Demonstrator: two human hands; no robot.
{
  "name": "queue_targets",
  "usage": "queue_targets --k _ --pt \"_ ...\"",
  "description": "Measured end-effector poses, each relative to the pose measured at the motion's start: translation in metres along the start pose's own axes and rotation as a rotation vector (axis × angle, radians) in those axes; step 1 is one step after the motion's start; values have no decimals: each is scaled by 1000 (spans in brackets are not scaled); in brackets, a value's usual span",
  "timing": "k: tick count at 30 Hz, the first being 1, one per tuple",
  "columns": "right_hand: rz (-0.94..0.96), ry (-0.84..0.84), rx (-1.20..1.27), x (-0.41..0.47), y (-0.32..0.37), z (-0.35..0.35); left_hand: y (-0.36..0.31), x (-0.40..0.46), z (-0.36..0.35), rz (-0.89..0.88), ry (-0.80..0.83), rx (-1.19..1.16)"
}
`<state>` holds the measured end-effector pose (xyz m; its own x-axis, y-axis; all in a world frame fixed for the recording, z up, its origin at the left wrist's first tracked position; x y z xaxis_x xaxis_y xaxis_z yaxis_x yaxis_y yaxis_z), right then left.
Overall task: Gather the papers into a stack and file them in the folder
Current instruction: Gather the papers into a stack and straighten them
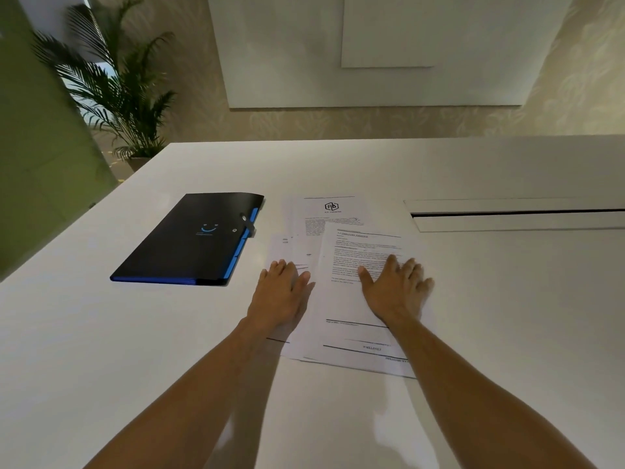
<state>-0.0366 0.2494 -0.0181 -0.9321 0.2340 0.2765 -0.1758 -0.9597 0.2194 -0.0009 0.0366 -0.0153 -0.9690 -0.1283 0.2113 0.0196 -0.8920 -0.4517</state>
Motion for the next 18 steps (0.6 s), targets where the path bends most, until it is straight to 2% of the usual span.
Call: queue_targets --k 2,4,7,9,14,18 --pt "12 -2 20 0 8 0 0 4 1 98 0 -57" --pt "-1 -19 81 0 14 2 0 5 -1 186 -73 -53" --pt "-70 -52 217 4 14 8 -4 8 2 395 -204 12" --pt "-130 -59 272 10 9 14 -8 12 8 500 -207 -10" --pt "-132 18 229 14 9 25 -20 29 20 545 -121 -163" --pt "-83 36 188 11 17 27 -23 35 27 598 -84 -404"
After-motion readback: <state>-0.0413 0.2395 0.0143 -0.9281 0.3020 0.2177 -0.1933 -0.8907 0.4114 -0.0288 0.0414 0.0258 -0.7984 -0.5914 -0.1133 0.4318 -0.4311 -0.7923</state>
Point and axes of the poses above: each hand's wrist, its own x-axis towards the middle knuckle, its own z-axis out of the back of the hand, y = z × x, the point moved 1 cm from there along x, towards the middle knuckle, and after that the axes turned 11 degrees about -y, right-handed, at the moved point
